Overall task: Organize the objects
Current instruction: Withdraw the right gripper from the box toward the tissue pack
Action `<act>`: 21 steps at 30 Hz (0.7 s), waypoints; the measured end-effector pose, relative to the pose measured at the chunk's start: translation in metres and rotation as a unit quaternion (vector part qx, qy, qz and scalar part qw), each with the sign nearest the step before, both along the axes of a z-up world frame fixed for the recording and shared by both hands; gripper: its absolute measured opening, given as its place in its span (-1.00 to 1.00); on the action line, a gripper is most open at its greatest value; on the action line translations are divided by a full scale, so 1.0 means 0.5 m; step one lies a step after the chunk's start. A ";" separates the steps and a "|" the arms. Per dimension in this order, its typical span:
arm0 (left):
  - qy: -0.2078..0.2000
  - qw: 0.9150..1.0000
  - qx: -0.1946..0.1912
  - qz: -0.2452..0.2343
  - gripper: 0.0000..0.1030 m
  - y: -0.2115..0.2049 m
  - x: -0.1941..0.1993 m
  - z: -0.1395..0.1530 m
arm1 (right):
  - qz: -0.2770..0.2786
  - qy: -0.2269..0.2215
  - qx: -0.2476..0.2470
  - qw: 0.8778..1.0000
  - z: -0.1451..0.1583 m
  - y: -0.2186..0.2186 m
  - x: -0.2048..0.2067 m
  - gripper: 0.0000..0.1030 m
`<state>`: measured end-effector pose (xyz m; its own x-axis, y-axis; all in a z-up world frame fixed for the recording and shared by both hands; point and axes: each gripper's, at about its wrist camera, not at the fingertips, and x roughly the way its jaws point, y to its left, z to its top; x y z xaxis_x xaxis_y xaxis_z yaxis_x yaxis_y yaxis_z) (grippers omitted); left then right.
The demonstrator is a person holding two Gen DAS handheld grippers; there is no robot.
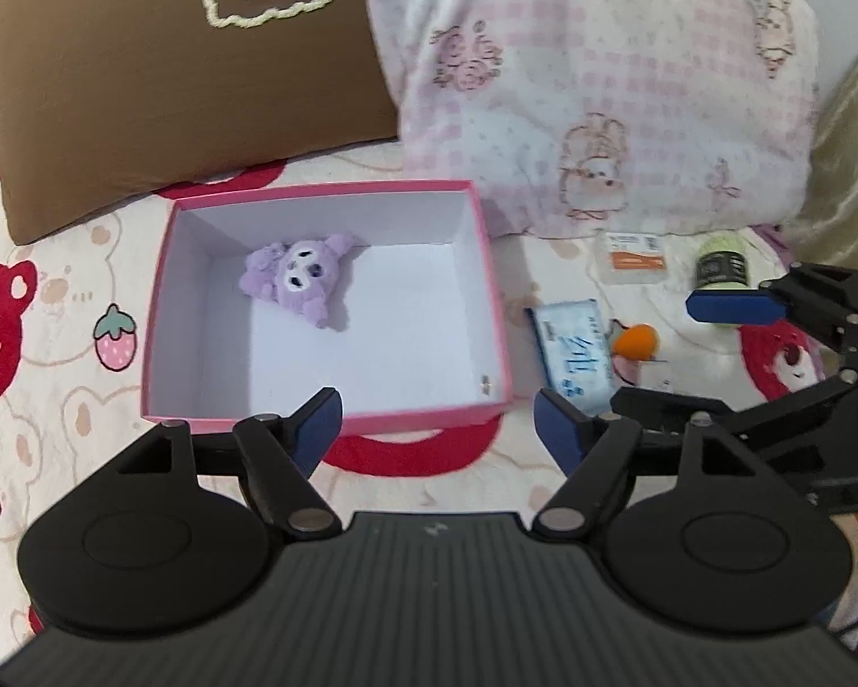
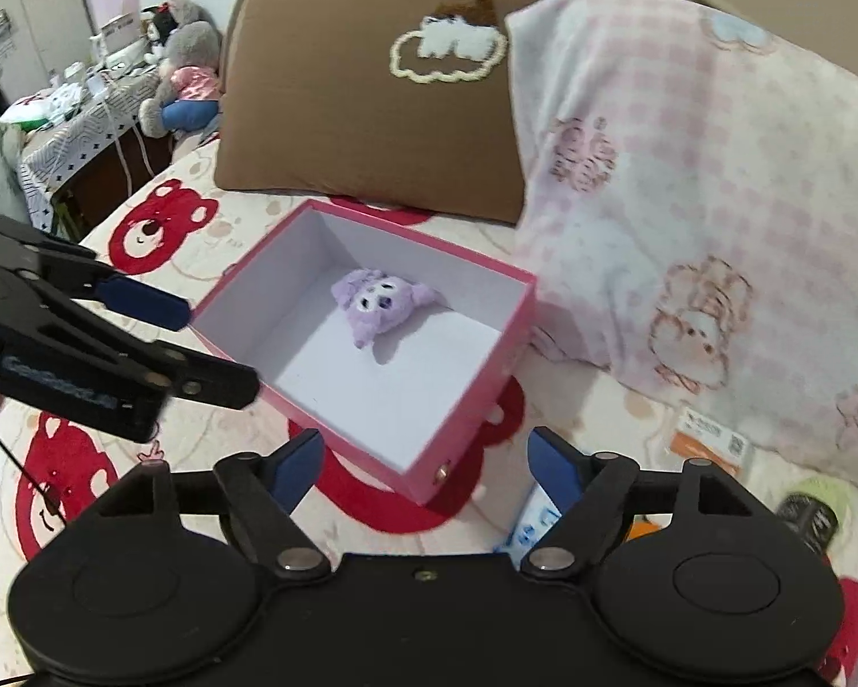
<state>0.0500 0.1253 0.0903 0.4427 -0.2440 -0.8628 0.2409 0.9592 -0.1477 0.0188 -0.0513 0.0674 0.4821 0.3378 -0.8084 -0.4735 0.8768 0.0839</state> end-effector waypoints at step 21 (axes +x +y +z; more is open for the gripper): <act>0.014 0.997 -0.015 -0.070 0.63 -0.113 -0.119 0.020 | 0.006 0.001 0.015 1.000 0.007 -0.146 -0.120 0.61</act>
